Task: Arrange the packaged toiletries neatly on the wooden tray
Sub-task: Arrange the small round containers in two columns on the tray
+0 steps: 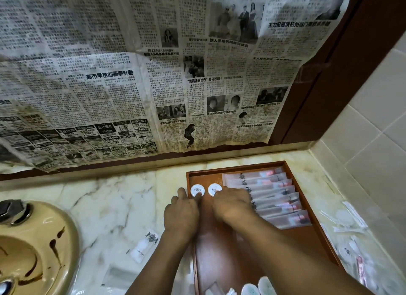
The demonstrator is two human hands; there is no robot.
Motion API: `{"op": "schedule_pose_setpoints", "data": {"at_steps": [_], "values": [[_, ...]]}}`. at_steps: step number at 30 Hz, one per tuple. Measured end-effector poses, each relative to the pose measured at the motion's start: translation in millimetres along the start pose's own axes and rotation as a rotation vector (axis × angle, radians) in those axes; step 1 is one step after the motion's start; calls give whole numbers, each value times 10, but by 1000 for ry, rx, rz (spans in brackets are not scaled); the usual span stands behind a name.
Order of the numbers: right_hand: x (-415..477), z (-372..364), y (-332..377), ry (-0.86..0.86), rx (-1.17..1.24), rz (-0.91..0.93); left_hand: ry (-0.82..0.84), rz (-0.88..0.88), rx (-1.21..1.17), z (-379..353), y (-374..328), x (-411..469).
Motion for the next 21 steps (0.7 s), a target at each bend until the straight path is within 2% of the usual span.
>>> {"op": "schedule_pose_setpoints", "data": {"at_steps": [8,11,14,17,19,21], "values": [[173,122,-6,8,-13,-18,11,-8,-5,47,27,152],[160,114,-44,-19,40,-10,15,-4,-76,81,26,143],[61,82,-123,-47,232,27,-33,17,-382,119,11,53],[-140,-49,-235,34,560,111,-67,50,-758,96,15,-97],[-276,-192,-271,23,642,168,-101,32,-807,10,46,-216],[-337,-350,-253,-107,587,197,-174,10,-809,-64,82,-327]]}}
Point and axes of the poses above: each hand's wrist, its own x-axis towards the middle knuckle, its own z-axis out of the back of the hand, y = z × x, the point moved 1 cm from there along x, towards the middle knuckle, and after that the axes turned 13 degrees about -z, right-handed, at the moved point
